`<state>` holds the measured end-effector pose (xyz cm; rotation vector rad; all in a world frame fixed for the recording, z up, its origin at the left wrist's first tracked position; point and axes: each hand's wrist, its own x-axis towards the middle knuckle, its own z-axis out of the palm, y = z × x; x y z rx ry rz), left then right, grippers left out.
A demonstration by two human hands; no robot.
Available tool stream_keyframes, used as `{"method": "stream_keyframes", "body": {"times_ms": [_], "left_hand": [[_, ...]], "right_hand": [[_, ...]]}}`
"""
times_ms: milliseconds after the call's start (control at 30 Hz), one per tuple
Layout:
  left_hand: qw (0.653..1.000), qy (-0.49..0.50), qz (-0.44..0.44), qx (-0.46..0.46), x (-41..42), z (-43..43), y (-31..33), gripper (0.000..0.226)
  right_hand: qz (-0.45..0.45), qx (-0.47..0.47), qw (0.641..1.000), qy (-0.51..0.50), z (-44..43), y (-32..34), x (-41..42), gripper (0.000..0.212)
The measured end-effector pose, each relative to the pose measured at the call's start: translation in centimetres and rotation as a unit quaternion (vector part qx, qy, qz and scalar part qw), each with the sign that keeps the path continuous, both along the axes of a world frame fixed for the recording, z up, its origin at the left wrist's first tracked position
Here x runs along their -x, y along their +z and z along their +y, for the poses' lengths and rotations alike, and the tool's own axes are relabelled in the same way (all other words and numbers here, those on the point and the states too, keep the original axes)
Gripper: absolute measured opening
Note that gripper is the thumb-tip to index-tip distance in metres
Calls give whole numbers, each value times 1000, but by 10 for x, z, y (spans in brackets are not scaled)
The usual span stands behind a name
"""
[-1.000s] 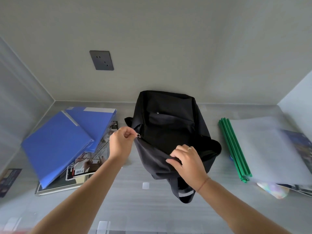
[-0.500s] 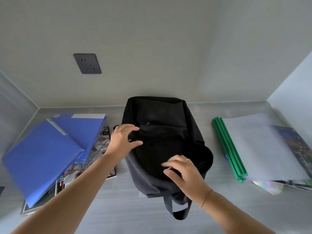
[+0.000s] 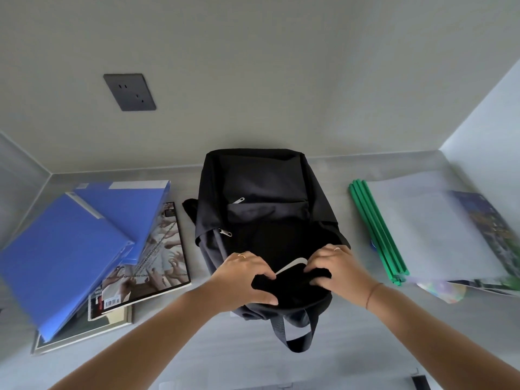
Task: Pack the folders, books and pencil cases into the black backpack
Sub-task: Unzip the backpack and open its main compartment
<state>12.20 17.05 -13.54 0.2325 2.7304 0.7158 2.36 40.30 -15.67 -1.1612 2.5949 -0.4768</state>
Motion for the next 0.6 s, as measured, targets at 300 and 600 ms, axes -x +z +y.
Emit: {"method": "stream_keyframes", "body": {"times_ms": [300, 600], "left_hand": [[949, 274, 82, -131, 25, -30, 26, 11], [815, 476, 89, -317, 114, -82, 58, 40]], "right_hand": [[-123, 297, 916, -240, -26, 51, 50, 6], [-297, 284, 862, -298, -20, 48, 120, 17]]}}
